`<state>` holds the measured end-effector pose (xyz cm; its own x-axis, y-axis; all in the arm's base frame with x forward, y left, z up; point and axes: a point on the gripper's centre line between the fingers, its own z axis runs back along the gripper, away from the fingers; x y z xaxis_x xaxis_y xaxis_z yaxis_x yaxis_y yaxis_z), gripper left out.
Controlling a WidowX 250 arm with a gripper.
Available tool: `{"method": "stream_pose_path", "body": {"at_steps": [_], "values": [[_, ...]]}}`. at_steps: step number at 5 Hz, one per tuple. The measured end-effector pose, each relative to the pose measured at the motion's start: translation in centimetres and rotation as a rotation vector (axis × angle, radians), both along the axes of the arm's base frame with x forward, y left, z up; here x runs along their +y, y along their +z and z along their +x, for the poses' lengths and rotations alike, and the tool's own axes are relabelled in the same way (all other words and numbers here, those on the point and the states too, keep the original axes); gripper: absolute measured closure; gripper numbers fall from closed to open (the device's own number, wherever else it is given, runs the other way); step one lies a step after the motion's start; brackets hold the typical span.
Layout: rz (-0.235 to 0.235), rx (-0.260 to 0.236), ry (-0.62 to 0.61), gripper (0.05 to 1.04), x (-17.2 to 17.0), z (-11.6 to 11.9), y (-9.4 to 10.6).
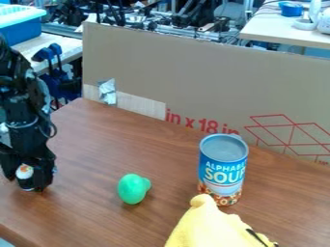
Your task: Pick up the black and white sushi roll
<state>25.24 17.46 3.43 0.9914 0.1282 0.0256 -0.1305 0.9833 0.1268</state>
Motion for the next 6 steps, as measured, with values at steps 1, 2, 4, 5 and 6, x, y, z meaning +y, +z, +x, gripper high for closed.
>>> {"method": "stream_pose_path", "body": {"at_steps": [1, 2, 4, 5, 6], "values": [[0.002, 0.012, 0.012, 0.118, 0.2, 0.5, -0.6], [0.030, 0.021, 0.030, 0.381, -0.1, 0.8, -0.5], [0.081, -0.058, 0.031, 0.492, -2.6, 2.0, 4.2], [0.038, -0.118, 0.003, 0.492, -3.0, 4.3, 5.1], [-0.002, -0.144, -0.036, 0.492, -3.7, 7.6, 4.0]]}}
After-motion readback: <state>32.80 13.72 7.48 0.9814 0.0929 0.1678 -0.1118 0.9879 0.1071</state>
